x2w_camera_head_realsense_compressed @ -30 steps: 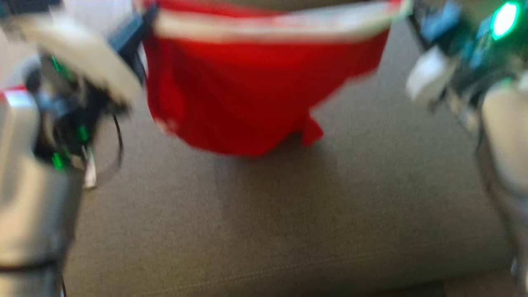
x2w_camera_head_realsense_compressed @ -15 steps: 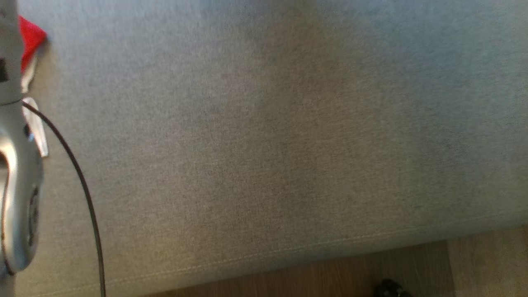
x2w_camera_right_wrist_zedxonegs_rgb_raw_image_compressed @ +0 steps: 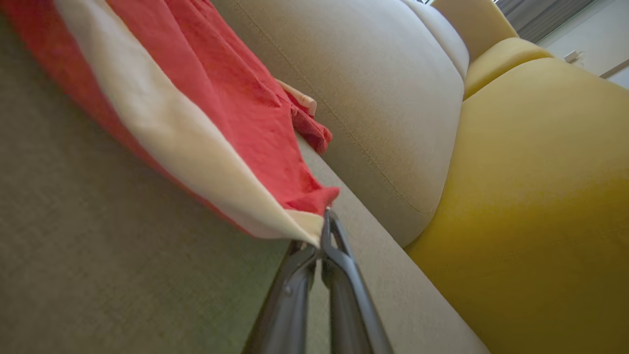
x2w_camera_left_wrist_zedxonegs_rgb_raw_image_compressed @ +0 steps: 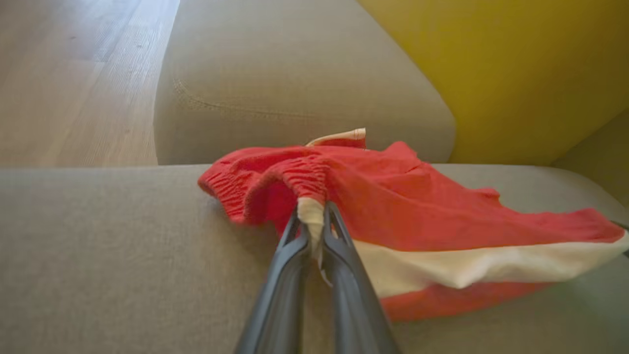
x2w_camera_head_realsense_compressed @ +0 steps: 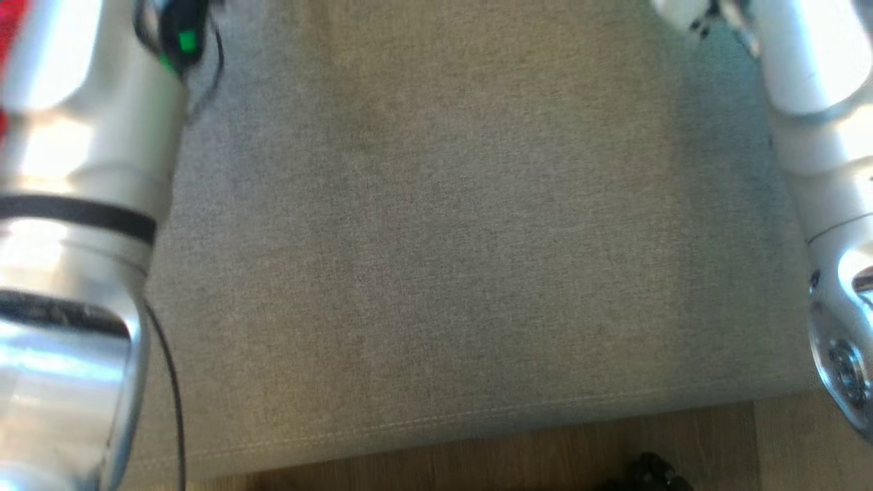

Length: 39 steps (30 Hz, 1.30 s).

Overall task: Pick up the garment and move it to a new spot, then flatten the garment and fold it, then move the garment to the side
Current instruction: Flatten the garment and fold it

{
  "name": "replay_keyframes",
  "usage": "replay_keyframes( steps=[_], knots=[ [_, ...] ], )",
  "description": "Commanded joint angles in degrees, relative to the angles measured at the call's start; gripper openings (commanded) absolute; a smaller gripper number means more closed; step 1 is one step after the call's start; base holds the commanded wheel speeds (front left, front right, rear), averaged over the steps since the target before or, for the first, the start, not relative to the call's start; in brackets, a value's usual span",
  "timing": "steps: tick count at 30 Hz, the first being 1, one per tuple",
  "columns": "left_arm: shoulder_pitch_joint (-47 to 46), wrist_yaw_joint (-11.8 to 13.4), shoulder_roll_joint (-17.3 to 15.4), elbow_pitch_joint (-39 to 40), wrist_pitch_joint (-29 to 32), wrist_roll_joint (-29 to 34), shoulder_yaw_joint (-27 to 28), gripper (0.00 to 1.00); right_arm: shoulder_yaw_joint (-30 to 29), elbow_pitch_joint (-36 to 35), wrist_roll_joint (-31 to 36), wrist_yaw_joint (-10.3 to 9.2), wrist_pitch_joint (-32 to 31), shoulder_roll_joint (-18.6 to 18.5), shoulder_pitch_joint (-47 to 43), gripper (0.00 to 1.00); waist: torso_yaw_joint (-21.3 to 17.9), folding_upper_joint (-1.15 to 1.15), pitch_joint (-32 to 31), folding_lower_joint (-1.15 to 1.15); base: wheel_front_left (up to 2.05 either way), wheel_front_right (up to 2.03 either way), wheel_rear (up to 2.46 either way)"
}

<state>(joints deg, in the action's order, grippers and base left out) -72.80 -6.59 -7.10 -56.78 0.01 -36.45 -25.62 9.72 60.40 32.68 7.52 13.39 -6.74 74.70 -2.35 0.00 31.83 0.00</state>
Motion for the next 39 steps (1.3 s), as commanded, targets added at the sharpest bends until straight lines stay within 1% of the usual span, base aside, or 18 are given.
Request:
replay_keyframes(
  steps=[1,7,10,12,14,18,22,24,26,30,36,39],
  knots=[
    [-1.34,-0.34,-2.42,1.3,-0.02,0.56,-0.11,0.0,0.43,-0.73,0.19,-0.03,0.64,0.56,0.38,0.0,0.17,0.0,-1.33,0.0,0.0,0.0,0.0],
    [4.93,-0.82,-3.12,-0.91,0.02,1.83,-5.23,0.0,5.63,9.17,-0.72,-0.03,1.16,-0.12,-2.27,0.0,0.74,0.0,-5.66,0.0,0.0,0.0,0.0],
    [8.21,-0.87,-3.65,-0.31,-0.09,1.86,-8.1,0.0,7.72,11.81,-2.13,-0.03,1.31,-0.66,-3.31,0.0,0.9,0.0,-7.92,0.0,0.0,0.0,0.0],
    [10.42,-0.88,-4.23,0.46,-0.2,1.67,-10.07,0.0,9.19,12.73,-3.12,-0.03,1.36,-1.15,-4.43,0.0,1.02,0.0,-9.33,0.0,0.0,0.0,0.0],
    [11.47,-0.88,-4.51,0.87,-0.31,1.45,-10.9,0.0,9.93,13.02,-3.72,-0.03,1.38,-1.39,-5.08,0.0,1.08,0.0,-9.99,0.0,0.0,0.0,0.0],
    [15.26,-0.89,-5.43,2.35,-0.53,0.34,-13.55,0.0,12.15,13.46,-7.05,-0.03,1.42,-2.29,-7.84,0.0,1.28,0.0,-12.37,0.0,0.0,0.0,0.0],
    [18.58,-0.89,-5.96,3.7,-1.59,-1.05,-14.72,0.0,15.86,13.53,-10.17,-0.03,0.96,-3.25,-11.47,0.0,1.36,0.0,-14.7,0.0,0.0,0.0,0.0],
    [20.46,-0.89,-6.02,4.04,-2.32,-1.4,-15.17,0.0,17.98,13.54,-12.99,-0.03,0.51,-3.02,-14.03,0.0,1.53,0.0,-16.26,0.0,0.0,0.0,0.0],
    [22.58,-0.89,-5.85,4.52,-3.15,-2.14,-15.21,0.0,21.5,13.54,-16.13,-0.03,0.06,-2.71,-16.55,0.0,1.63,0.0,-17.86,0.0,0.0,0.0,0.0],
    [26.89,-0.89,-5.89,5.6,-3.98,-2.55,-16.26,0.0,30.85,13.55,-23.1,-0.03,-1.18,-3.23,-20.78,0.0,1.56,0.0,-20.85,0.0,0.0,0.0,0.0],
    [32.77,-0.87,-5.95,7.88,-4.09,-3.4,-17.39,0.0,44.52,13.47,-35.68,-0.03,-3.11,-5.99,-23.07,0.0,1.34,0.0,-24.47,0.0,0.0,0.0,0.0],
    [35.73,-0.57,-6.39,9.55,-3.88,-3.93,-17.7,0.0,52.39,10.38,-42.6,-0.03,-5.49,-8.21,-24.97,0.0,1.21,0.0,-26.4,0.0,0.0,0.0,0.0]
  ],
)
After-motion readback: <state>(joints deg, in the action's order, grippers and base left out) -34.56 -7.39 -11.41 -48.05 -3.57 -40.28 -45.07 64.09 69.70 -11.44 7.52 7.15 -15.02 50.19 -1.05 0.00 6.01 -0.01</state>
